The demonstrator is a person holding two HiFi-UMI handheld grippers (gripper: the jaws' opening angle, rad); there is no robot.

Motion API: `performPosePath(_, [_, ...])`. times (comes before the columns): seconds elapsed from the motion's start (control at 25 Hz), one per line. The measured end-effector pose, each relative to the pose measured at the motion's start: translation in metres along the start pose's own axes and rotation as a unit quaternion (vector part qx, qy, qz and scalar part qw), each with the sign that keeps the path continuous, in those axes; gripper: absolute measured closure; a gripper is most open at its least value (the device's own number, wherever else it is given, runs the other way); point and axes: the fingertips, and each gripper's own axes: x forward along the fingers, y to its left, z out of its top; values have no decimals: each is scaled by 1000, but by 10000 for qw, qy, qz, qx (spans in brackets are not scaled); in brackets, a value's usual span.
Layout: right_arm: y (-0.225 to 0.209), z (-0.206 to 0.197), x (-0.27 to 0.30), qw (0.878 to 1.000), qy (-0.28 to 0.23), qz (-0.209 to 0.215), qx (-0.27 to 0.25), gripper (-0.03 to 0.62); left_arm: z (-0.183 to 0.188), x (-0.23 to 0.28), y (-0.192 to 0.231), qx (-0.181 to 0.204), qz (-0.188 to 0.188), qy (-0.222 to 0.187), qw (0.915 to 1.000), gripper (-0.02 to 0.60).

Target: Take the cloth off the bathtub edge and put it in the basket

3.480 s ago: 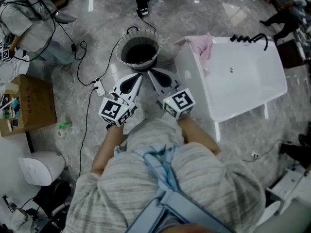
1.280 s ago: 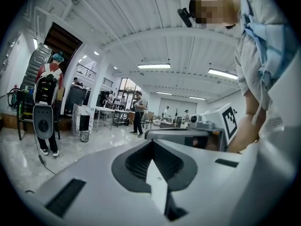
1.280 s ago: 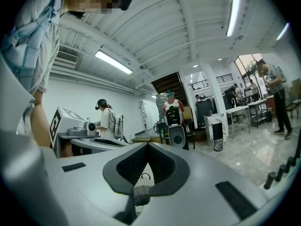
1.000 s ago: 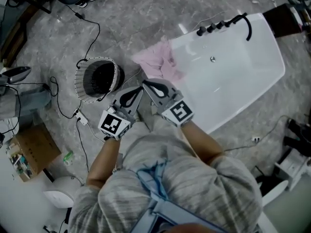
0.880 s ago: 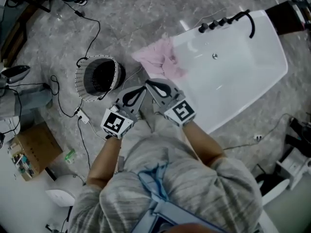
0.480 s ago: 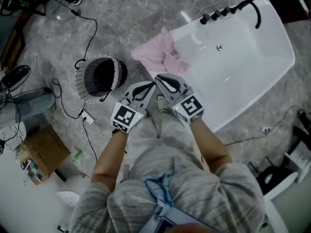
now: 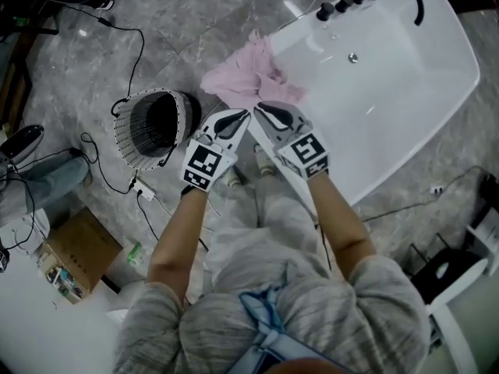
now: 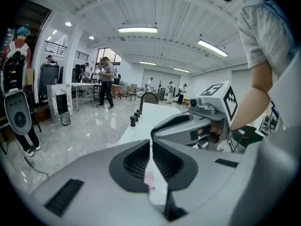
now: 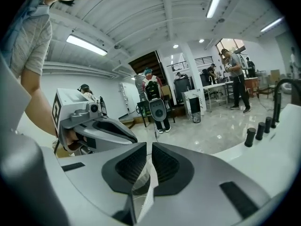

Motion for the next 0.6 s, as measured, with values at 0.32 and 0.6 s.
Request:
performPosePath(0.32, [-35, -57, 32, 9963, 823, -215, -133, 549, -49, 31, 37, 144, 0, 726, 9973, 569])
performPosePath(0.6, [-55, -100, 58, 9874, 1559, -259, -90, 371, -94, 45, 59, 362, -59, 1377, 9898, 433])
